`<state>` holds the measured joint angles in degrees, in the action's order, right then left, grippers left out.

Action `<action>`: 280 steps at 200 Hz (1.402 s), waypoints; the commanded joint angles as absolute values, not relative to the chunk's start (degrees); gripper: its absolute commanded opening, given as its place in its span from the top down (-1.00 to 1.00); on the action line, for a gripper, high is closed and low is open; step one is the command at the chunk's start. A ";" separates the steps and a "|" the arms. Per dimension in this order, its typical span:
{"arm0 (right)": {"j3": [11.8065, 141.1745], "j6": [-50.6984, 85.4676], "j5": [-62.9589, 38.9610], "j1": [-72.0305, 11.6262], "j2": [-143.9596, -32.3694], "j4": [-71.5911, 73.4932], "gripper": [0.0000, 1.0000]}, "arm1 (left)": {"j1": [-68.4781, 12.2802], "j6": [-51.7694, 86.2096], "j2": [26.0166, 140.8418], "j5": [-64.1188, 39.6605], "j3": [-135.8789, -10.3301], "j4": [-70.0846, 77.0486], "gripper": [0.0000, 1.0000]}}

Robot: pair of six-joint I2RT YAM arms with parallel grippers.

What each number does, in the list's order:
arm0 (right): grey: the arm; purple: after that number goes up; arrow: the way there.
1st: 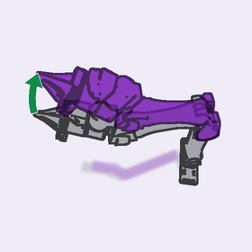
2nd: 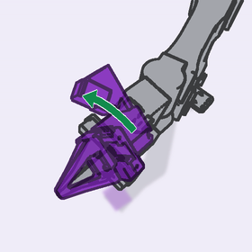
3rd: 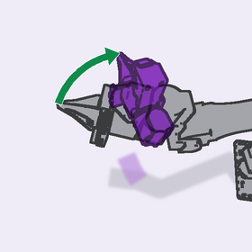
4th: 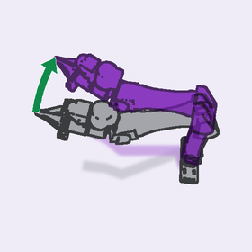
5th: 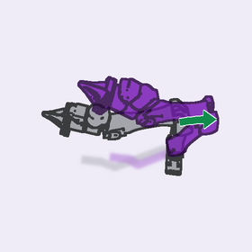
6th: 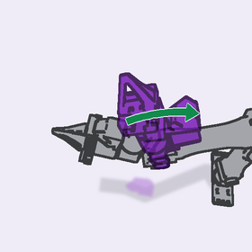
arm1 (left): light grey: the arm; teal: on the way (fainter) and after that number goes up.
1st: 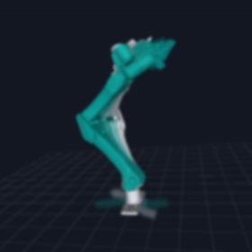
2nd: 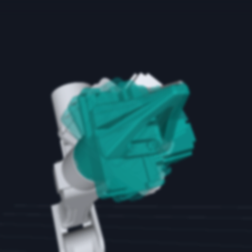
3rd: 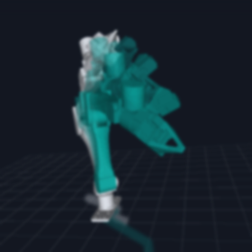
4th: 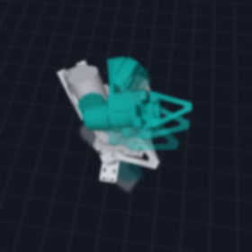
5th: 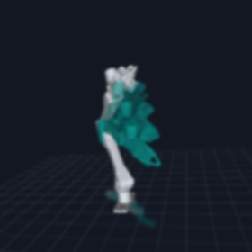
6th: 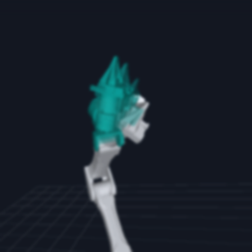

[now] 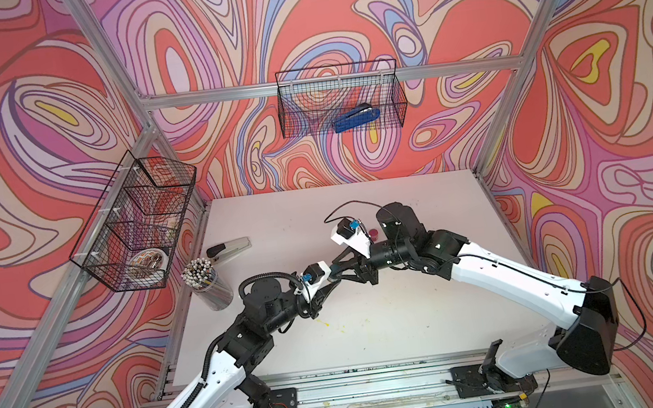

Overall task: Close the paint jar lid
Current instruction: Screw the lid onto the paint jar.

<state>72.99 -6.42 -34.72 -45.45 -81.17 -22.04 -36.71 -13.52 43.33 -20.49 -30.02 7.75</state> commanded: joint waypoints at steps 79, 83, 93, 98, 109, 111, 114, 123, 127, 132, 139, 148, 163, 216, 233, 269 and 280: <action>72.98 5.29 -23.37 -49.12 -86.32 -16.96 0.43 | -36.74 -22.87 50.32 -3.89 -35.87 21.82 0.44; 73.23 6.34 -22.75 -49.34 -86.86 -16.56 0.43 | -36.74 -23.32 50.89 -3.21 -35.92 22.77 0.44; 74.43 9.09 -20.77 -49.82 -88.35 -16.27 0.44 | -36.74 -24.10 52.39 -1.26 -35.67 25.73 0.44; 74.95 10.37 -19.64 -50.15 -89.01 -16.10 0.44 | -36.75 -24.50 53.16 -0.36 -35.34 27.51 0.44; 75.91 13.98 -16.05 -50.94 -90.33 -15.78 0.44 | -36.81 -25.37 54.88 1.33 -34.53 31.71 0.45; 76.04 14.81 -15.42 -51.01 -90.57 -15.63 0.45 | -36.80 -25.53 55.16 1.59 -34.41 32.41 0.45; 76.16 15.97 -14.64 -51.13 -90.84 -15.38 0.45 | -36.82 -25.76 55.62 2.07 -34.12 33.48 0.45; 76.15 19.32 -13.41 -51.24 -91.44 -14.27 0.46 | -36.98 -26.53 56.70 3.07 -32.88 37.30 0.45; 76.05 20.77 -12.86 -51.29 -91.68 -13.74 0.46 | -37.04 -26.83 57.11 3.38 -32.29 39.27 0.46; 75.99 22.42 -12.27 -51.41 -91.94 -13.01 0.47 | -37.09 -27.07 57.65 3.74 -31.62 41.51 0.45; 76.04 24.26 -11.55 -51.64 -92.38 -12.15 0.47 | -37.11 -27.21 58.27 4.05 -30.89 43.74 0.45; 76.53 26.02 -9.98 -52.07 -92.91 -11.87 0.48 | -37.18 -27.34 58.71 4.09 -30.52 44.82 0.45; 77.96 28.27 -7.37 -52.88 -93.76 -12.13 0.47 | -37.18 -27.08 59.03 3.70 -30.15 46.40 0.45; 81.16 31.79 -4.89 -53.54 -95.71 -12.27 0.44 | -37.27 -27.28 58.58 6.09 -26.36 46.17 0.45; 79.39 31.54 -3.81 -53.58 -93.51 -12.07 0.39 | -37.27 -26.91 58.24 6.90 -25.71 45.52 0.45; 73.44 30.02 1.46 -53.53 -85.93 -14.38 0.01 | -37.27 -24.55 57.09 6.87 -24.66 42.98 0.44; 72.70 29.54 3.08 -53.51 -84.34 -16.30 -0.04 | -37.27 -23.62 56.41 7.19 -24.37 42.34 0.44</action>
